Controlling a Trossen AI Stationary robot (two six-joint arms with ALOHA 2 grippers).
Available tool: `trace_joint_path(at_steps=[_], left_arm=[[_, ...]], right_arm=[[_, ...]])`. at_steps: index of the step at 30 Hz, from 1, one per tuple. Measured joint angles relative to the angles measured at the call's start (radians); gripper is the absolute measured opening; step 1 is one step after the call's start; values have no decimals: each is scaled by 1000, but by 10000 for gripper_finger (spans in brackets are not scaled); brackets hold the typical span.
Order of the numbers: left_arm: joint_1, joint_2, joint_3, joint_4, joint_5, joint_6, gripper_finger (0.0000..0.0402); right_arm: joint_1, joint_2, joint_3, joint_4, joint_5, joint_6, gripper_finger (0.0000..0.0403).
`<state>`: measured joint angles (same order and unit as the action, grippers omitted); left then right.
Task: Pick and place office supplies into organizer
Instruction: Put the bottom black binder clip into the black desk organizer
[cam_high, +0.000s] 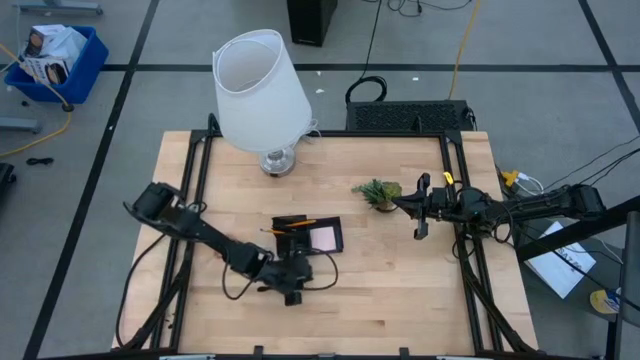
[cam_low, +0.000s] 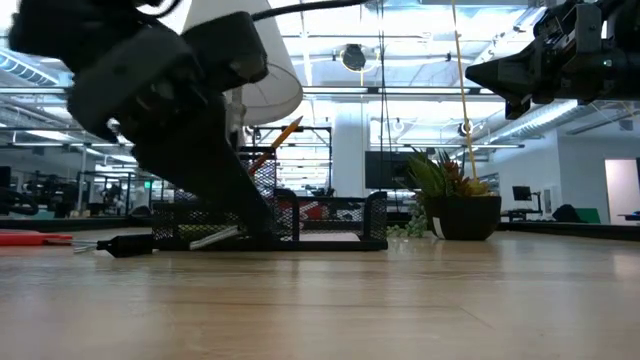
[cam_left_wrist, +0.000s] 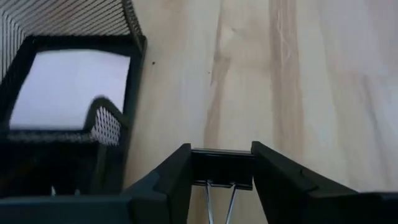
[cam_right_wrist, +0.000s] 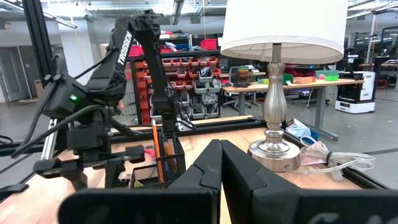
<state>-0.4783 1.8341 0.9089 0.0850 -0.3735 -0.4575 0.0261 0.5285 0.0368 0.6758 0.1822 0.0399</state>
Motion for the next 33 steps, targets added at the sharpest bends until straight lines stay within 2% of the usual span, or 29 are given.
trace_joint_path(at_steps=[4, 7, 11, 15, 18, 21, 24, 30, 33], left_arm=[[-45, -36, 0, -1, -70, -138, 175], [-77, -66, 0, -9, -103, -166, 176], [-100, -114, 0, -64, -142, -168, 158], [-99, -128, 0, -97, -206, -245, 135], [-99, -130, 0, -84, -211, -252, 121], [-99, -129, 0, -82, -194, -228, 120], [-98, -129, 0, -63, -163, -161, 138], [-29, -129, 0, -48, 19, 42, 223], [13, -119, 0, 23, 118, 195, 267]], right_arm=[[0, 0, 0, 0, 0, 0, 0], [0, 0, 0, 0, 0, 0, 0], [0, 0, 0, 0, 0, 0, 0], [0, 0, 0, 0, 0, 0, 0], [0, 0, 0, 0, 0, 0, 0], [0, 0, 0, 0, 0, 0, 0], [0, 0, 0, 0, 0, 0, 0], [0, 0, 0, 0, 0, 0, 0], [0, 0, 0, 0, 0, 0, 0]])
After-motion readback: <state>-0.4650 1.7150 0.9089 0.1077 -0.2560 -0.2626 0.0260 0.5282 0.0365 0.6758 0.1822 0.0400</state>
